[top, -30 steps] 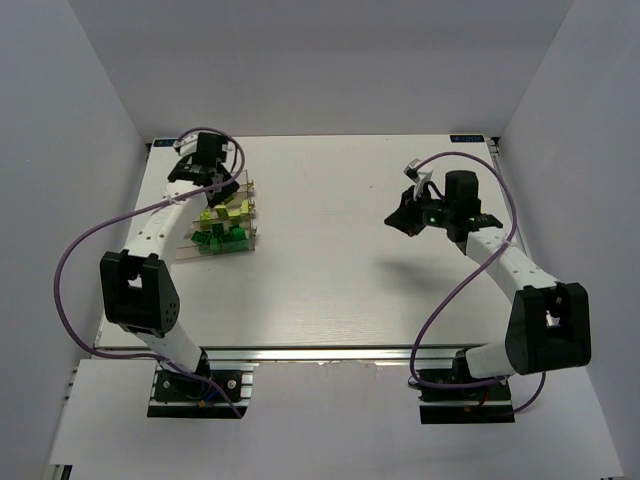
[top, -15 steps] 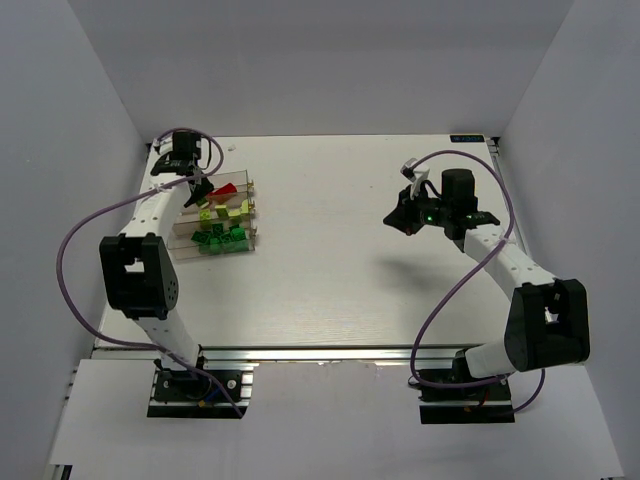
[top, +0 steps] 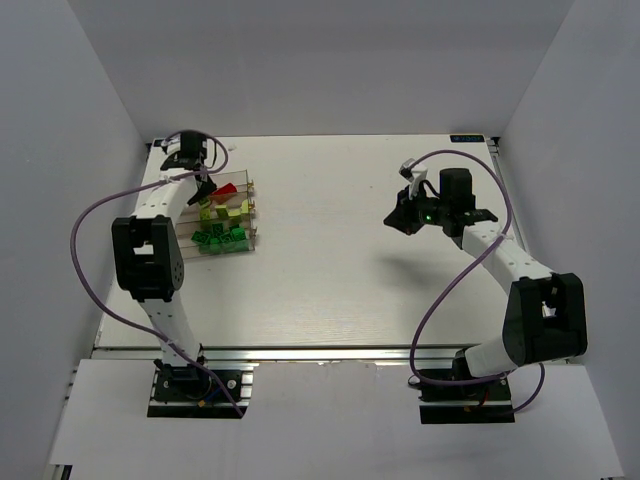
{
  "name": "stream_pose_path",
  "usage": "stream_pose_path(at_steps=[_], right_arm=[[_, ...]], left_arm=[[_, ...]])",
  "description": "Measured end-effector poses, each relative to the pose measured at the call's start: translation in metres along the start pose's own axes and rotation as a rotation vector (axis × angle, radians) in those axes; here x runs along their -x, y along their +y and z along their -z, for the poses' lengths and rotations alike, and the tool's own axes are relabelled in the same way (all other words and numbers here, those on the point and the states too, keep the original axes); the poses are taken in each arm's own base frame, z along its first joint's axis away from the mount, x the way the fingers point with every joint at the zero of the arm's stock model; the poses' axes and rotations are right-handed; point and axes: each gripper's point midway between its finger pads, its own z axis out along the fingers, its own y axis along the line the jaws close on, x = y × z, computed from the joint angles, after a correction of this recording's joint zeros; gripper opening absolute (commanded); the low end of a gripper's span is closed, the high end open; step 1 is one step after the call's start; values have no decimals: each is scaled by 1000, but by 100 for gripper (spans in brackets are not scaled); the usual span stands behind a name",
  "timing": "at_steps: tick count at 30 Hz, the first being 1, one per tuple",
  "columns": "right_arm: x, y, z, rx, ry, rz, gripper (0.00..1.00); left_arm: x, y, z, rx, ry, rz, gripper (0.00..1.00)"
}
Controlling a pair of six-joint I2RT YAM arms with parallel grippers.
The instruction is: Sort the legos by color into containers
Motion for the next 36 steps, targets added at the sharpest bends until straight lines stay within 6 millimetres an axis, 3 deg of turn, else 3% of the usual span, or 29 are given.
stream_pose_path(at_steps=[2,6,7,10,16,20,22,25,27,29,33,36], right_arm=[[2,0,0,-1,-1,3,12],[5,-2,0,-4,-4,10,18],[5,-3,-1,-4,-3,11,20],[3,-4,-2,-3,4,8,26],[3,-8,-3,-20,16,10,33],[9,-16,-2,-57,14,27,37],[11,-21,0,-89,18,28,48],[12,-38,6,-176,29,8,59],[11,-57,16,-253,38,-31,64],[9,-83,28,-333,47,-82,69],[-8,-142,57,-486,99,-203,76],[-26,-174,75,-558,172,-265,80]], left_arm=[[2,0,-6,5,-4,5,12],[1,10,-22,36,14,20,32],[0,13,-26,45,21,22,44],[0,21,-30,60,28,35,63],[6,22,-30,63,19,62,79],[7,21,-29,61,18,76,80],[9,19,-26,47,16,88,80],[15,7,-14,-31,7,123,78],[16,0,4,-115,-8,149,80],[9,-8,28,-236,-6,169,98],[-7,-32,81,-525,-14,203,98],[-20,-40,110,-671,-17,207,98]])
